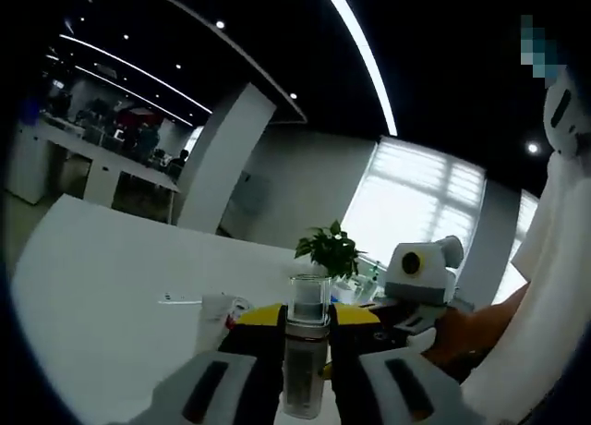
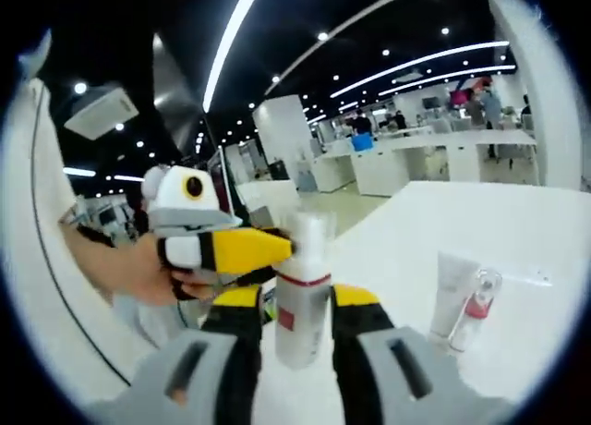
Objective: Arrange the skincare products in the storage area until every visible bottle or jar stands upright without overlapping.
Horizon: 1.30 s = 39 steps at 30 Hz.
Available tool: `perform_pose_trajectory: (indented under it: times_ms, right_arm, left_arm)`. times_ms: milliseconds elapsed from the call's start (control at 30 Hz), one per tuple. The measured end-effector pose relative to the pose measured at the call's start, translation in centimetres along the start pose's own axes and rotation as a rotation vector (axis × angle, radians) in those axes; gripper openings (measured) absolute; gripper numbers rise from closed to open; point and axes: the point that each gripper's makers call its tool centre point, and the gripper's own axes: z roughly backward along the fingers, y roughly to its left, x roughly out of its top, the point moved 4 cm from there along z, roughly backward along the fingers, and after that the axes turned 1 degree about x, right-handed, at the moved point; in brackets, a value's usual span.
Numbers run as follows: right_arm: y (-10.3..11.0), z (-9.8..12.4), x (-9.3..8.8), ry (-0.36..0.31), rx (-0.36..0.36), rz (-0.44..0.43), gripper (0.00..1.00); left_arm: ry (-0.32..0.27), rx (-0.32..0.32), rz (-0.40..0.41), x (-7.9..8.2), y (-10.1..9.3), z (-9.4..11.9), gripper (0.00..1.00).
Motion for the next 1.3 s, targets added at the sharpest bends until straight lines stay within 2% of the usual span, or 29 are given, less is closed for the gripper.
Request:
perform_pose_trajectory:
  times_ms: [100,333,467,567,700,900,1067,1300]
  right_arm:
    - [-0.3,0.0,-0.1,0.008,-0.02,-0.014,0.21]
    - [0.0,0.2,-0.5,0.022,-0.008,-0.001,0.2]
    - [0.0,0.3,-1.2,0.028,-0.014,0.013,0.2]
    - [0.1,0.4,-1.8,0.02,-0.013,0.014,0.2]
    - [-0.5,0.6,-2.6,0.005,-0.031,0.002,0.2]
    - [-1.9,0.8,-3.7,-0.01,-0.082,0.003,0.2]
    - [-3.9,0.5,-5.2,-0.012,-0.142,0.036,0.21]
    - [-6.2,-0.4,-6.6,-0.019,-0.191,0.11,0.2]
  left_arm:
    - [0.005,0.001,-0.007,-0.1,0.0,0.1,0.17]
    - [0.016,-0.018,-0.051,-0.5,-0.1,0.4,0.18]
    - [0.029,-0.025,-0.046,-1.0,-0.2,0.4,0.19]
    - [0.041,-0.03,-0.057,-1.5,-0.4,0.5,0.25]
    - [0.053,-0.009,-0.053,-1.9,-0.1,0.6,0.37]
    - [0.066,0.027,-0.028,-2.1,0.8,1.3,0.45]
    - [0.083,0.079,-0.008,-3.2,1.6,3.2,0.46]
    - [0.098,0.143,-0.003,-4.2,1.6,5.0,0.45]
